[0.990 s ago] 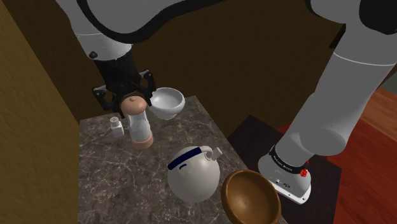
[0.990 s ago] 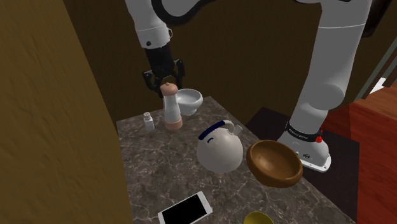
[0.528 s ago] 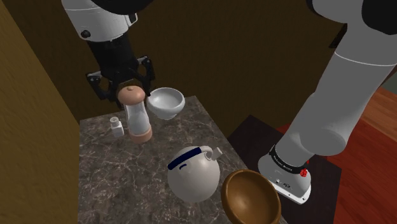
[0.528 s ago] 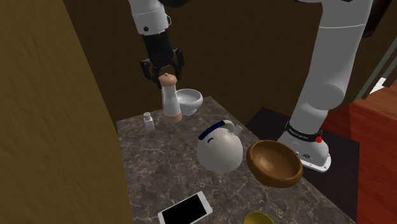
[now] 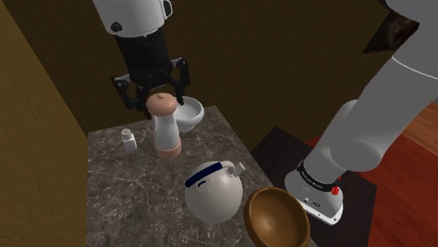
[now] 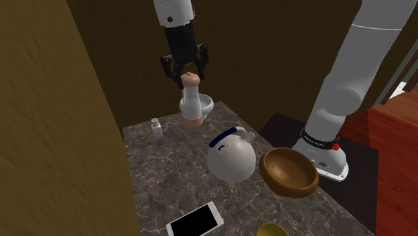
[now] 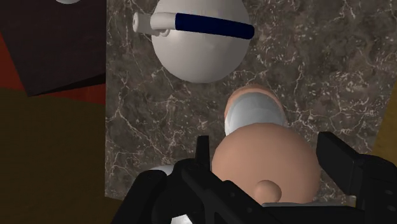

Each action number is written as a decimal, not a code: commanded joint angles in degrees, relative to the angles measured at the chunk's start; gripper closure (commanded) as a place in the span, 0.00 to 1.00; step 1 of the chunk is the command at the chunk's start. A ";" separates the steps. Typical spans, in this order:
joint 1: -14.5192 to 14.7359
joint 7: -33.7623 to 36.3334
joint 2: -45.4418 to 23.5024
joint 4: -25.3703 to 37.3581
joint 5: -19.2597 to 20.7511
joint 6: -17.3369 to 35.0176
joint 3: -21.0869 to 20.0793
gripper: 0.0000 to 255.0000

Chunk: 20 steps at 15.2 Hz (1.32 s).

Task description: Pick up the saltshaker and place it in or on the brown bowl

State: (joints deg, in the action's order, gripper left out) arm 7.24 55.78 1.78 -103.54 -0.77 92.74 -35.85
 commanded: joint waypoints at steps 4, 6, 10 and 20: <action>0.84 -2.49 12.61 -9.40 -6.82 -1.12 1.22 1.00; 1.83 -3.22 17.38 -12.62 -9.13 -2.13 2.01 1.00; 4.45 -3.97 26.44 -18.14 -13.02 -4.99 3.68 1.00; 12.51 -1.57 46.47 -26.91 -19.87 -15.77 6.98 1.00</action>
State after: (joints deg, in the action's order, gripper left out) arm 18.98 54.20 46.24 -129.30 -20.26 77.98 -29.44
